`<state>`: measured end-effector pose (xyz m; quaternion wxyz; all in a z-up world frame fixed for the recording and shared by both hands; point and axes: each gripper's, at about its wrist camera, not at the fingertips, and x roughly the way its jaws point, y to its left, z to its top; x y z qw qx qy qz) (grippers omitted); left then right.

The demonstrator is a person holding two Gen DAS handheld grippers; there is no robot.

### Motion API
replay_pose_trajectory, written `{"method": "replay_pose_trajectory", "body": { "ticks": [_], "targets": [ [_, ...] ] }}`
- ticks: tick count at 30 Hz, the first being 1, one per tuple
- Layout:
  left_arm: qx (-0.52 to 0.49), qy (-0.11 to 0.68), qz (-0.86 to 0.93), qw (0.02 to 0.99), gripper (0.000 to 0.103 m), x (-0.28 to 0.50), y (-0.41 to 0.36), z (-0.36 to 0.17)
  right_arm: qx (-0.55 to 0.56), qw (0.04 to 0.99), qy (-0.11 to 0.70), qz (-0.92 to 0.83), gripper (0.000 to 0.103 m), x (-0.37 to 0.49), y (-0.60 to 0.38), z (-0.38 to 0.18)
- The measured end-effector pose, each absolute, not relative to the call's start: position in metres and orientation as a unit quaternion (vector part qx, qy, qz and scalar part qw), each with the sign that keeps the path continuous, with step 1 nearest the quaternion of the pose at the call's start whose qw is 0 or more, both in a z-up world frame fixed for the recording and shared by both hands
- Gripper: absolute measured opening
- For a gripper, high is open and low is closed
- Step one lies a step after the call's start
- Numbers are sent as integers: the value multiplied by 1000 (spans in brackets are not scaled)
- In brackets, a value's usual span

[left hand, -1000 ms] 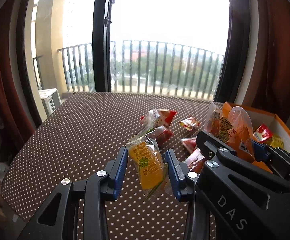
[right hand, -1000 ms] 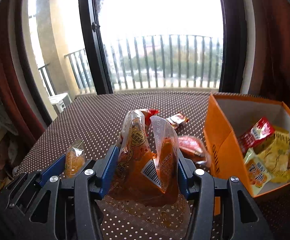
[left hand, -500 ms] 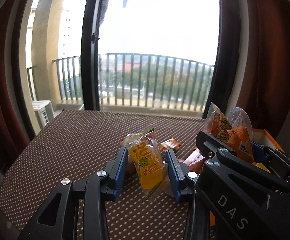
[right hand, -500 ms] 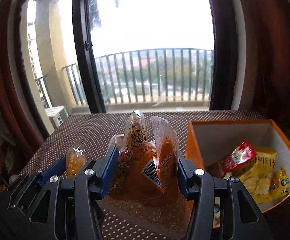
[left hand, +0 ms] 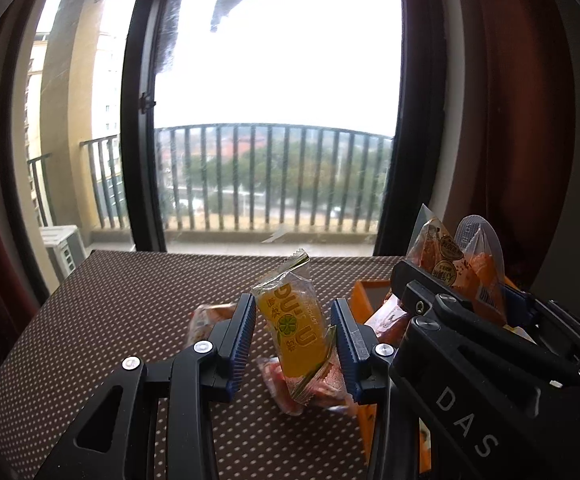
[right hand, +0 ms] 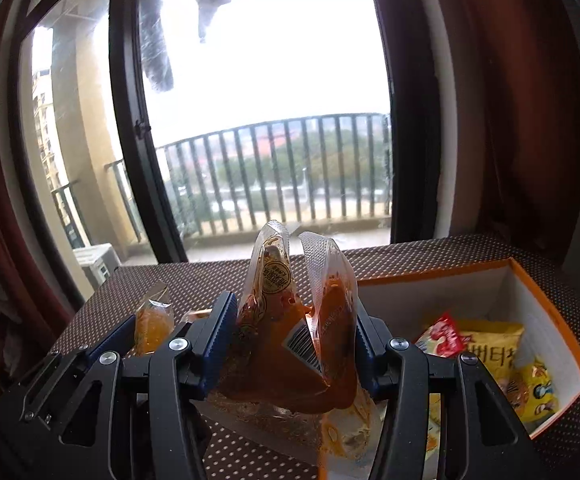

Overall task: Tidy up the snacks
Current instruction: 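Lift both held snacks and carry them over the box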

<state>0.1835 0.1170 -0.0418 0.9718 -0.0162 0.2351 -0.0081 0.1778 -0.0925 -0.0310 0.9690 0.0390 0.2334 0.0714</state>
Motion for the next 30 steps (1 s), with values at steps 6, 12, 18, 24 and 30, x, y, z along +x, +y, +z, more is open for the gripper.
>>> {"method": "replay_pose_trajectory", "body": {
  "ticks": [6, 12, 18, 24, 30],
  "targets": [
    [-2, 232, -22, 973, 39, 194, 105, -41, 51, 971, 226, 60, 57, 180, -111, -29],
    [8, 233, -40, 972, 39, 207, 91, -43, 61, 972, 221, 43, 57, 183, -133, -29],
    [20, 240, -64, 968, 39, 224, 71, -48, 71, 973, 218, 19, 57, 185, -164, -31],
    [28, 253, -88, 963, 39, 241, 55, -57, 78, 972, 221, -5, 57, 188, -188, -34],
    [36, 276, -116, 953, 39, 256, 39, -69, 85, 969, 231, -32, 56, 191, -208, -43]
  ]
}}
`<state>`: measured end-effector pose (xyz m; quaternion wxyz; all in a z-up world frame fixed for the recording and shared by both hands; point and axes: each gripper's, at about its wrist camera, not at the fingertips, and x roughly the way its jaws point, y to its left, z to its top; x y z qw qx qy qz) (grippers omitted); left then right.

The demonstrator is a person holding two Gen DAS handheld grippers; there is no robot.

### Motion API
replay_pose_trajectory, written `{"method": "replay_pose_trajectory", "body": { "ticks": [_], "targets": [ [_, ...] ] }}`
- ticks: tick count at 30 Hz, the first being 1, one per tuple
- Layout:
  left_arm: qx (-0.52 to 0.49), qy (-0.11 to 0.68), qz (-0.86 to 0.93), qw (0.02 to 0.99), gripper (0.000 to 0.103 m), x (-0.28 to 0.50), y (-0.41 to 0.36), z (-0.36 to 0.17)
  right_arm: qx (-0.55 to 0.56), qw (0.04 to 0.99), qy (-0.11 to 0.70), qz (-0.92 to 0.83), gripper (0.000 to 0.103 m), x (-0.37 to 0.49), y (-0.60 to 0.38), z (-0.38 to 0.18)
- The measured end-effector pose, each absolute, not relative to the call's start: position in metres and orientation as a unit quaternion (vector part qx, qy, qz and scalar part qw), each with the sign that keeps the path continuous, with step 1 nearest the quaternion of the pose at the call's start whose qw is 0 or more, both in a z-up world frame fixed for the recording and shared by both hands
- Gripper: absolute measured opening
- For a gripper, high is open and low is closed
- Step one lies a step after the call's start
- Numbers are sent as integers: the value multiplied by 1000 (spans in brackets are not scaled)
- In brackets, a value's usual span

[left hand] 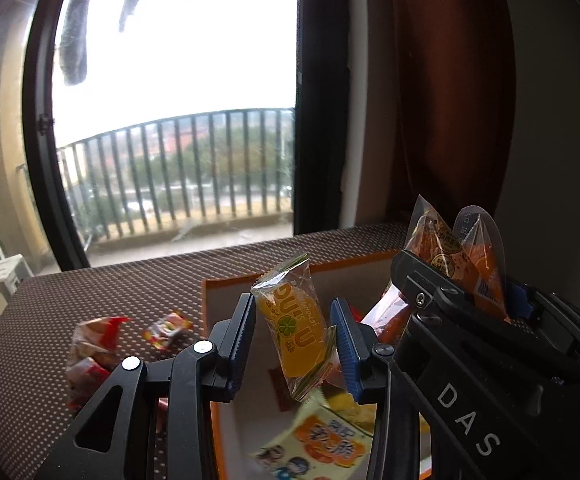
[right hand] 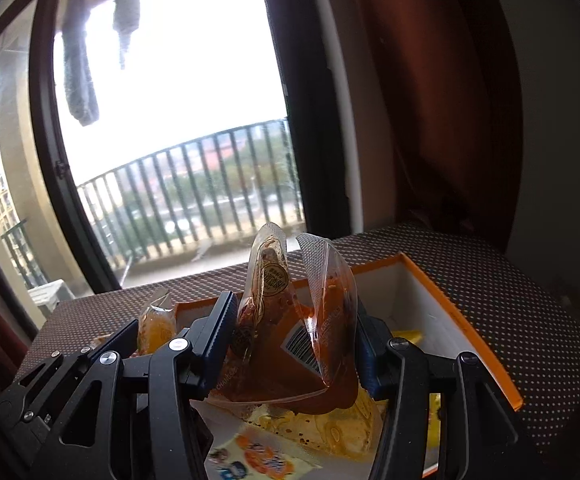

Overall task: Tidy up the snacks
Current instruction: 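Lift both held snacks and carry them over the box, then open both tools to drop the snacks into the box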

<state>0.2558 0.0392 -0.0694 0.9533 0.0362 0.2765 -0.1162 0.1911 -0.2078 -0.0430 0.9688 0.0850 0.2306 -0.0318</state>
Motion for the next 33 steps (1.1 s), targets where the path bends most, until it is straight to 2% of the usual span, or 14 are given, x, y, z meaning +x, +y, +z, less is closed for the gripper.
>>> {"method": "replay_pose_trajectory", "body": {
  "ticks": [3, 4, 5, 15, 20, 21, 24, 25, 28, 33],
  "targets": [
    [37, 293, -132, 946, 39, 264, 36, -76, 89, 967, 237, -40, 52, 195, -214, -47],
    [38, 300, -138, 943, 39, 267, 32, -80, 89, 966, 240, -45, 45, 196, -216, -49],
    [40, 305, -142, 941, 39, 267, 29, -84, 90, 964, 245, -46, 44, 199, -219, -51],
    [73, 343, -164, 922, 39, 288, 4, -104, 116, 951, 281, -63, 41, 214, -241, -78],
    [114, 366, -184, 905, 45, 303, -15, -107, 128, 945, 290, -78, 41, 220, -256, -87],
    [117, 371, -189, 901, 48, 308, -16, -108, 134, 944, 293, -76, 41, 222, -258, -89],
    [128, 393, -196, 889, 78, 318, -21, -113, 136, 942, 297, -82, 41, 227, -263, -92],
    [123, 396, -195, 889, 82, 320, -20, -113, 134, 942, 298, -82, 40, 229, -262, -92],
    [115, 406, -188, 887, 86, 322, -17, -114, 129, 942, 299, -76, 40, 233, -259, -91],
    [105, 421, -177, 883, 87, 325, -8, -109, 116, 944, 302, -60, 40, 239, -248, -86]
  ]
}}
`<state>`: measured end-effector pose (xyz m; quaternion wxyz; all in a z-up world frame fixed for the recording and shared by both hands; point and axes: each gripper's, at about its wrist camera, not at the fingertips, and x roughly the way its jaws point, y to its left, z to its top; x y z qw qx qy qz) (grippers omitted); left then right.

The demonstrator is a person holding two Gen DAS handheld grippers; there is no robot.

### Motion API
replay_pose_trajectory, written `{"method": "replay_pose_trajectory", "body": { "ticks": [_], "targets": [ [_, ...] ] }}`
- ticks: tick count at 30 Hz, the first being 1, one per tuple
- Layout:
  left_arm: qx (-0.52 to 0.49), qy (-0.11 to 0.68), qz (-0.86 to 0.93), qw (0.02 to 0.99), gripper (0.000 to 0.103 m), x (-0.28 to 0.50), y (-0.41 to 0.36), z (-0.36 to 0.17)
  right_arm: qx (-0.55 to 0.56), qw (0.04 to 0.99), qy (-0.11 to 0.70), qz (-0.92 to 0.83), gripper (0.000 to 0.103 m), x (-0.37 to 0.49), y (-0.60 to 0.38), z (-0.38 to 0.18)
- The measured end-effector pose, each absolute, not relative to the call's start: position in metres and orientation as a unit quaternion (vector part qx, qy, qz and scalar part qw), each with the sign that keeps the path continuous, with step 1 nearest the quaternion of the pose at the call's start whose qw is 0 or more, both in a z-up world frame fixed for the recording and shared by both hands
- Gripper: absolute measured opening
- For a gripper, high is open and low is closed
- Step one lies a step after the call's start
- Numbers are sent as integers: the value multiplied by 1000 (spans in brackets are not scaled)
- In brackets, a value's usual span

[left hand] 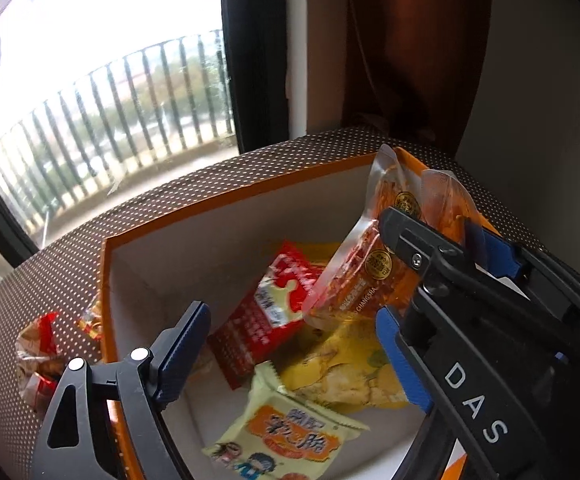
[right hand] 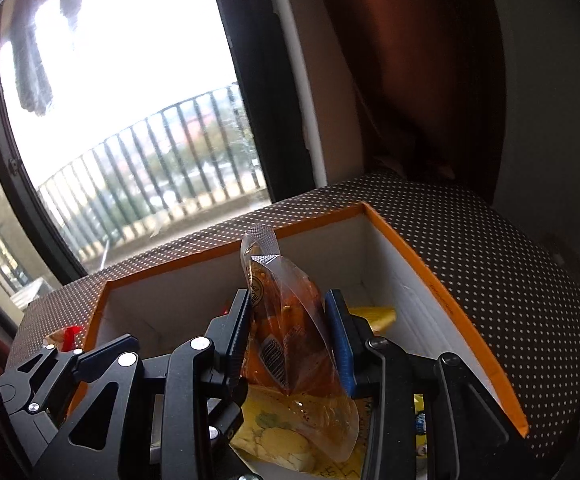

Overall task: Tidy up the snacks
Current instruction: 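Open both tools to drop the snacks into the box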

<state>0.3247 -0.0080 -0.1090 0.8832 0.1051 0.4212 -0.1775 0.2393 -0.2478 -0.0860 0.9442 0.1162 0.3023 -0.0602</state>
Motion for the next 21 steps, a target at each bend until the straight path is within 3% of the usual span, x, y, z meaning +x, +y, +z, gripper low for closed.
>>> {"method": "replay_pose_trajectory", "body": {
  "ticks": [21],
  "targets": [
    [73, 414, -107, 901, 87, 322, 53, -107, 92, 924, 371, 25, 43, 269, -170, -92]
  ]
}}
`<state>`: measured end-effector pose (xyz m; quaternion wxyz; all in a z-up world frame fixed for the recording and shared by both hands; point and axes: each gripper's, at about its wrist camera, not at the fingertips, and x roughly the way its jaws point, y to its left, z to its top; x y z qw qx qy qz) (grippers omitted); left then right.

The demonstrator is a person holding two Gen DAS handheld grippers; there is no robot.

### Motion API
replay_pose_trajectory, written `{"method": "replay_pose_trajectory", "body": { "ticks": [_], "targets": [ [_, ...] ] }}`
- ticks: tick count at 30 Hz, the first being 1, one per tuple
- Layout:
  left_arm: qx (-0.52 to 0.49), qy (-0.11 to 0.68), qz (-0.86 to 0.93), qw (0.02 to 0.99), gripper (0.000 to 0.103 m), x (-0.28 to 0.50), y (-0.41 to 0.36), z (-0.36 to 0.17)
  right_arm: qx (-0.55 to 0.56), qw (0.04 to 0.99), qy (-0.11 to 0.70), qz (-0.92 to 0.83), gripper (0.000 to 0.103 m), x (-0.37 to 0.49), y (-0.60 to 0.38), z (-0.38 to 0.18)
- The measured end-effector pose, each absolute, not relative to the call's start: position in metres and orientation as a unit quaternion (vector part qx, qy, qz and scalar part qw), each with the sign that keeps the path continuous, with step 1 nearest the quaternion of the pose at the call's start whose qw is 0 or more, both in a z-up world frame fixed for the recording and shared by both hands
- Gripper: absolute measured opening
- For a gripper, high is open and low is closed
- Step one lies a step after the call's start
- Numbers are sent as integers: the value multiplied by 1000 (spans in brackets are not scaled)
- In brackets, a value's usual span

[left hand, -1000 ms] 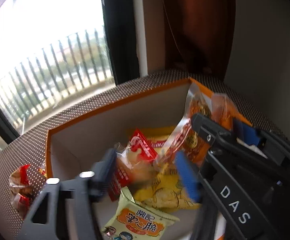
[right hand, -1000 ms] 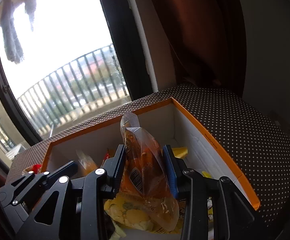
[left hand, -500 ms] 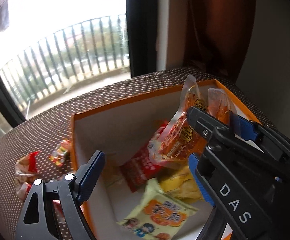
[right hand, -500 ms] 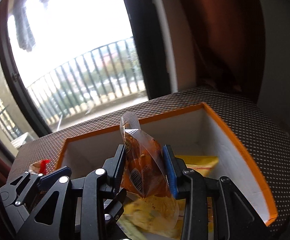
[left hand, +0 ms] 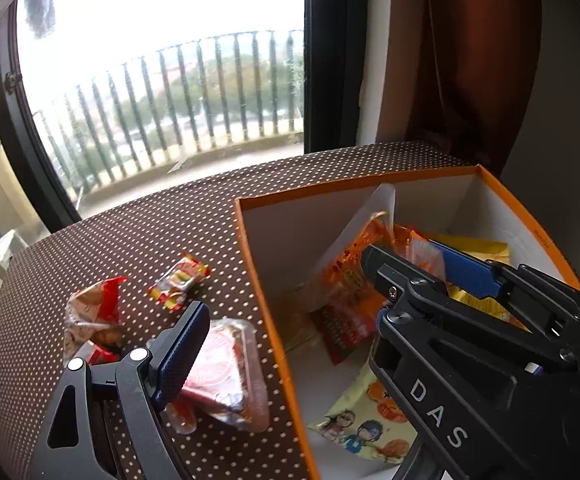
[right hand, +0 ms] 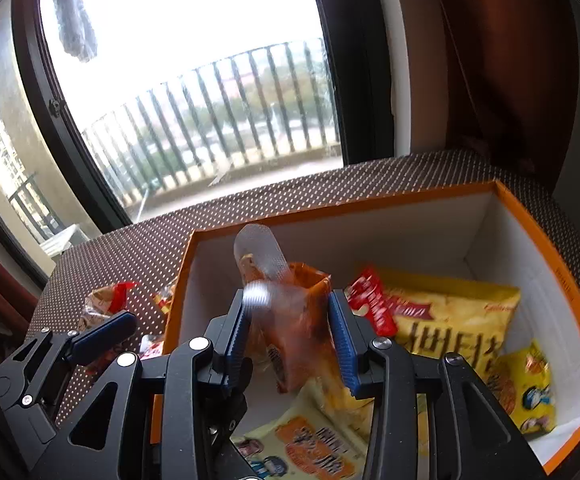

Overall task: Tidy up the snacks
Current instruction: 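Open both tools to drop the snacks into the box, then withdraw both tools and move toward the remaining packets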

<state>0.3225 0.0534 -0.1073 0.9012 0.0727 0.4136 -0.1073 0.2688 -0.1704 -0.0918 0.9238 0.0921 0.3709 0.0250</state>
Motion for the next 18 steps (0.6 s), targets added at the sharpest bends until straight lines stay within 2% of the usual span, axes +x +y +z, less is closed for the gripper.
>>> {"method": "replay_pose_trajectory", "body": {
  "ticks": [8, 12, 15, 18],
  "targets": [
    [55, 416, -108, 901, 87, 302, 63, -105, 81, 920, 383, 17, 48, 255, -162, -94],
    [47, 418, -114, 900, 87, 288, 61, -101, 84, 921, 380, 16, 62, 243, -164, -91],
    [47, 414, -116, 902, 87, 279, 59, -98, 86, 922, 378, 14, 65, 233, -165, -89],
    [44, 406, -117, 905, 87, 268, 59, -93, 89, 924, 371, 11, 76, 219, -165, -85]
  ]
}}
